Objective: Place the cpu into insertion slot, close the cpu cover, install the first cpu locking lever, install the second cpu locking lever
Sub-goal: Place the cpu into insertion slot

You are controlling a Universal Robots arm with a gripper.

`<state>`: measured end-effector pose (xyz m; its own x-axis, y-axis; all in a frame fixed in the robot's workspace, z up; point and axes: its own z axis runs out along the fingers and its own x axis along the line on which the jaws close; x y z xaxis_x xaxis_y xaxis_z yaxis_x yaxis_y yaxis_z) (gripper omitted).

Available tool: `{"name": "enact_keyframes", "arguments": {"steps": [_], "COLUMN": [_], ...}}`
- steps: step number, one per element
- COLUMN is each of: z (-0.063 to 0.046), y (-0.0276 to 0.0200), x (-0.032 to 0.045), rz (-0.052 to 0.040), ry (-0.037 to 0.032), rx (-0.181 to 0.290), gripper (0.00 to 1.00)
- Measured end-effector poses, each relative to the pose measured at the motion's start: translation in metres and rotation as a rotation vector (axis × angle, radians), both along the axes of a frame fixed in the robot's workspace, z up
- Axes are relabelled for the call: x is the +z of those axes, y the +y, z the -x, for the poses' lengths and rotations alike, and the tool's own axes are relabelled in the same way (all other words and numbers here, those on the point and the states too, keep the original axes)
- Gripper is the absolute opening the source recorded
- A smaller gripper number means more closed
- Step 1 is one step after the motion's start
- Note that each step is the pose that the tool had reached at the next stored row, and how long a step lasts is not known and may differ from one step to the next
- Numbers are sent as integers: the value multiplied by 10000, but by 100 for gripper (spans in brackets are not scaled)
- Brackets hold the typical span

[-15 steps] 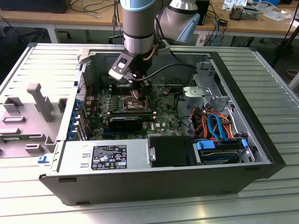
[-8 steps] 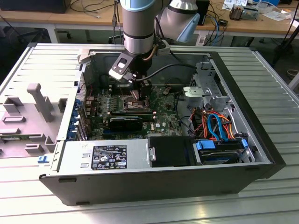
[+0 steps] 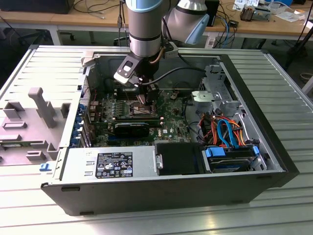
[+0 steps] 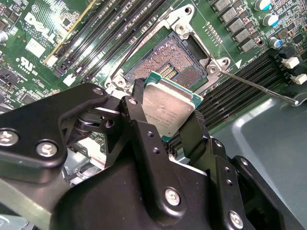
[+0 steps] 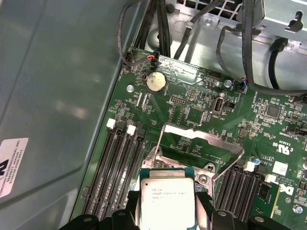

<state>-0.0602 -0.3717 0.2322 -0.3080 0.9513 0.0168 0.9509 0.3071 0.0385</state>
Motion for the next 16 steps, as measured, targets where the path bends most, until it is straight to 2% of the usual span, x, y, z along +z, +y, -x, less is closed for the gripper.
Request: {"name": "enact_keyframes", "arguments": {"steps": [16], "z": [0], "y": [0], "x": [-4], "rz": [0], "ry": [0], "rx": [-77], "gripper": [55]}}
